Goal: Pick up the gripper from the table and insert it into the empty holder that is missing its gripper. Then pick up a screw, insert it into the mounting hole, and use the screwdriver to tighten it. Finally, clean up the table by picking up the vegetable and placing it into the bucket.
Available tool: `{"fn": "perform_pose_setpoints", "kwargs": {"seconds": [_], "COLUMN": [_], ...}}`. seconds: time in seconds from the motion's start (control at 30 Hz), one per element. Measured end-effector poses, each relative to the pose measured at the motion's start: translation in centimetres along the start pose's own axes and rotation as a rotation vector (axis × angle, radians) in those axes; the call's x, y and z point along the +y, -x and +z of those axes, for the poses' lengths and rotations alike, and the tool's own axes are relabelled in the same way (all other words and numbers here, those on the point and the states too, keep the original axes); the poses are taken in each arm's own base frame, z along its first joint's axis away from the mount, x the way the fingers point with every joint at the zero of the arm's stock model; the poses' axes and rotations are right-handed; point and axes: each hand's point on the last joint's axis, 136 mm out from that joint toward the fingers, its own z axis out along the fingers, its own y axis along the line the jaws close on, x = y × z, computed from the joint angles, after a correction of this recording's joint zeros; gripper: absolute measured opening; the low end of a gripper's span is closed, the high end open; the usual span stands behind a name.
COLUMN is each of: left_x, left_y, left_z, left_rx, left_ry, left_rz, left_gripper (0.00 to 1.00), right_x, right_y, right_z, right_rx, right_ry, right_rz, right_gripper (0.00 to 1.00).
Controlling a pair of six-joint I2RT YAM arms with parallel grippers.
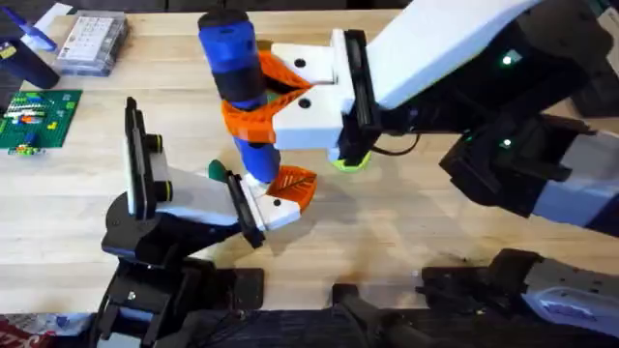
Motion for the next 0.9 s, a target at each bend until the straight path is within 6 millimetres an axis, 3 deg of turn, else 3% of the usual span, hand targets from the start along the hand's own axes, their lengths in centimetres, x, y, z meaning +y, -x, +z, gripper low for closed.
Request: {"fn": "perform_pose_setpoints", "kwargs": {"seconds": [0.9], "left_x": [0.17], "left_y": [-0.04], "left_z": [0.02], "left_rx": [0.002], "left_ry": [0.008], "left_rz": [-0.003], "left_gripper": [0.017], "right_x": [-0.45], "right_y": [0.5], "right_z": [0.38], "right_rx": [-0.052], "right_ry": [0.018], "right_rz": [-0.001], "right_gripper": [0.038]}}
